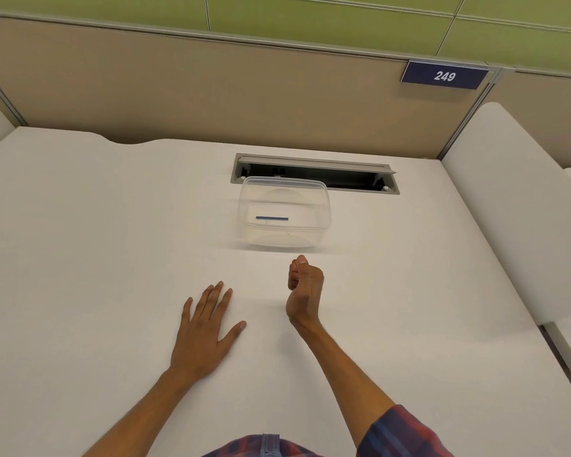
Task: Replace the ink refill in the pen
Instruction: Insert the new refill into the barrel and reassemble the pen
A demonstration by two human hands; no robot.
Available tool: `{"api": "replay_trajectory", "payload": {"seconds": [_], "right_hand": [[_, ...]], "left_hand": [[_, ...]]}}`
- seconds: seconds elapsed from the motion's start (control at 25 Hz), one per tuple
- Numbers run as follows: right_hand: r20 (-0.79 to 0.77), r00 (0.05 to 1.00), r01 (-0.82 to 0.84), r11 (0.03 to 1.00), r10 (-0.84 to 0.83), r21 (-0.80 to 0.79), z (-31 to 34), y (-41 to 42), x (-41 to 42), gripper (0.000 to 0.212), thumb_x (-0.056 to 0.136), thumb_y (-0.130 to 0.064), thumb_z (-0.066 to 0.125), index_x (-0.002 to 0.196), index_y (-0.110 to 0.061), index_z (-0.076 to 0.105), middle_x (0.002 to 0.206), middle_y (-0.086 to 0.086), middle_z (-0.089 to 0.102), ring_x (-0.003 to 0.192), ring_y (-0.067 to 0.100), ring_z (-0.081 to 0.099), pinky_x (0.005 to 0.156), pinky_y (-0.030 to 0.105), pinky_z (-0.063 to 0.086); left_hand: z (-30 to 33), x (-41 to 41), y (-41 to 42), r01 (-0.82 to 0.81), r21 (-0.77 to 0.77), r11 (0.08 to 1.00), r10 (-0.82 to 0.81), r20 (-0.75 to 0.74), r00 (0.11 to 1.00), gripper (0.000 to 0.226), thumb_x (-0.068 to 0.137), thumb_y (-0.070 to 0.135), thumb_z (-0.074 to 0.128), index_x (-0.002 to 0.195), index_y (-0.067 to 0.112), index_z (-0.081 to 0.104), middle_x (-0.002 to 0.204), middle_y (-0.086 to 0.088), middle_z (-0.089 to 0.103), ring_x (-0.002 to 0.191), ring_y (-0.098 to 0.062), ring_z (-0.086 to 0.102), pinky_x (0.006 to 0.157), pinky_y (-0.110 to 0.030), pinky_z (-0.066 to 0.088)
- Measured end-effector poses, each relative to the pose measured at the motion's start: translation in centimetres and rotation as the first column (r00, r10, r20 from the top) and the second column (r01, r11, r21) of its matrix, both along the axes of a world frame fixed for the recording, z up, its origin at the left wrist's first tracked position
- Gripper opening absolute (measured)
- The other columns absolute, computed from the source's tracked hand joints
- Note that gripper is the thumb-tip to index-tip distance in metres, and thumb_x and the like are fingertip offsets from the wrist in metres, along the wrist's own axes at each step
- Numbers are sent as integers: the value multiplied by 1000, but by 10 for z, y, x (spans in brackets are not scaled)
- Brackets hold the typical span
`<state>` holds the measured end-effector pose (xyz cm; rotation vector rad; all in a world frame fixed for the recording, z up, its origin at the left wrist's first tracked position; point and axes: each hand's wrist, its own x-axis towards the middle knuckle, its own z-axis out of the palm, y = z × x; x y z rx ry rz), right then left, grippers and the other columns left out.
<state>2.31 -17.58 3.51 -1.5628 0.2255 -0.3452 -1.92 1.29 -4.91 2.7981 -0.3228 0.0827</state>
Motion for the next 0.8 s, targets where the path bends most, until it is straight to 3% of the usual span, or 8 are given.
{"api": "replay_trajectory", "payload": {"seconds": [0.48, 0.8], "right_hand": [[20, 1000, 3, 1000, -3, -6, -3, 2, 1, 42, 86, -42, 34, 46, -36, 27, 44, -11, 20, 48, 6, 15, 54, 31, 9], [46, 999, -3, 1000, 4, -27, -4, 3, -4, 39, 86, -41, 33, 48, -38, 26, 44, -10, 21, 48, 6, 17, 53, 26, 12]], "left_hand": [[0, 1, 0, 0, 1, 1000, 0, -1, 1000, 73, 92, 67, 21, 150, 23, 28, 160, 2, 21, 147, -13, 13, 117, -42, 4], [1, 1, -1, -1, -14, 1000, 1, 4, 1000, 73, 92, 67, 20, 150, 23, 29, 159, 2, 22, 147, -13, 15, 117, -42, 5]]}}
